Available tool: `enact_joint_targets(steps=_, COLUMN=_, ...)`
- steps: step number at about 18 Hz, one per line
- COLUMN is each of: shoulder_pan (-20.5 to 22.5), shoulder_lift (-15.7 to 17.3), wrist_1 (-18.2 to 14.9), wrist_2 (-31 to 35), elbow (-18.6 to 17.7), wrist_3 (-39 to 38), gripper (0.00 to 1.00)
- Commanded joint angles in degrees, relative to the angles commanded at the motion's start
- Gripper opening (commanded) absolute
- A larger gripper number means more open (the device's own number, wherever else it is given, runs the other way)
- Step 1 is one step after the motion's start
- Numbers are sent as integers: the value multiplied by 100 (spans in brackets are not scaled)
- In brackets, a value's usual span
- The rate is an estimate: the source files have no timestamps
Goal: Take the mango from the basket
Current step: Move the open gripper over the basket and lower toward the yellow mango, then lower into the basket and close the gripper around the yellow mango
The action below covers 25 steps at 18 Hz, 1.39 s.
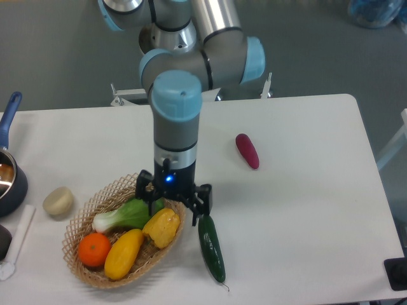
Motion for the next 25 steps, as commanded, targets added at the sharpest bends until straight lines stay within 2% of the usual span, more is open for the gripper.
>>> enact_joint_targets(steps=5, shoulder_pan=-202, shoulder_lift=-176, wrist_1=9, wrist_2=-9, elbow=-44, wrist_3=53, gripper=100)
enact_joint_targets(steps=8, shoulder_pan=-360, shoulder_lift=-422, wrist_1=26, wrist_2=0, elbow=-17, wrist_3=53, gripper=100)
enact_joint_targets(steps=14, shoulder_pan=-562, shoulder_lift=-563, wrist_1=35, wrist_2=9, elbow=61, wrist_3=88, gripper=100)
enact_joint_targets(steps=18, shoulder_pan=-668, shoulder_lift=-634, wrist_1=35, wrist_2=123, elbow=9, wrist_3=667, gripper=100)
enact_joint_targets(steps=25, shoulder_pan=-791, shoulder_lift=-862, wrist_1=44, wrist_2=123, elbow=140, wrist_3=642, gripper=100)
